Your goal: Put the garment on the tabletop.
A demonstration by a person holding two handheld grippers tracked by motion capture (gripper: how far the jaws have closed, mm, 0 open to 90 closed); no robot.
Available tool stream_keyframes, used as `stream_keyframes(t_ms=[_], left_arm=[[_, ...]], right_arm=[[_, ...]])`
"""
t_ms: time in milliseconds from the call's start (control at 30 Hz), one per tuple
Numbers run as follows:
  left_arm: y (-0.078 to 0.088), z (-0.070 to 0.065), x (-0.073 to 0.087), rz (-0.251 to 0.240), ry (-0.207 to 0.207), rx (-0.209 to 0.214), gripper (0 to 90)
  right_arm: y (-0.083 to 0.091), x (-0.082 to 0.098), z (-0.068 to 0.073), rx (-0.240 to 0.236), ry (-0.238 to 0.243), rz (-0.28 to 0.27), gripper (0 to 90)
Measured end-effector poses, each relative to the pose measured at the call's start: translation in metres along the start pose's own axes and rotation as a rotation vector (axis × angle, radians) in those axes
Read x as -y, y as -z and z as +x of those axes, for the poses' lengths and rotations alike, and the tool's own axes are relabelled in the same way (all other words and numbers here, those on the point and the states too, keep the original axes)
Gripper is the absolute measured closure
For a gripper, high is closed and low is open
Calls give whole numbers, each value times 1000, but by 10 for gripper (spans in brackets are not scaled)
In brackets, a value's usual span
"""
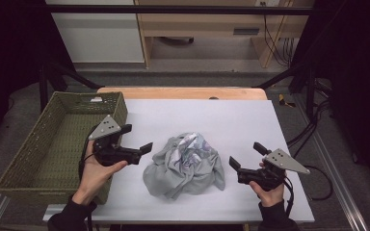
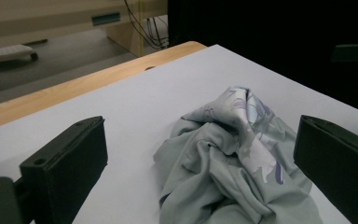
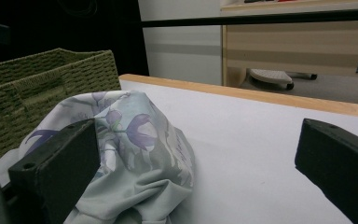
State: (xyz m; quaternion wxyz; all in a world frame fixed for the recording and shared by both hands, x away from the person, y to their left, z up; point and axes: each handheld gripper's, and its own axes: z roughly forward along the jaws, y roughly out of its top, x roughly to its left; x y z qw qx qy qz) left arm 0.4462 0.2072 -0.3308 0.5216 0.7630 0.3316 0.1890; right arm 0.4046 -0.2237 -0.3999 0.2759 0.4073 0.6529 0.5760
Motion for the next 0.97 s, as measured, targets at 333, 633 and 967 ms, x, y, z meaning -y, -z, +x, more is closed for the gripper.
stream_keyframes(t_ms=[333, 633, 967], left_arm=[[25, 1, 20, -54, 16, -53, 22], [38, 6, 44, -82, 47, -62, 27], [46, 11, 56, -90, 67, -83, 32]], right_arm=[[2, -1, 0, 1, -3, 2, 3], [2, -1, -1, -1, 0, -4, 3], [6, -3, 1, -11, 2, -10, 3]])
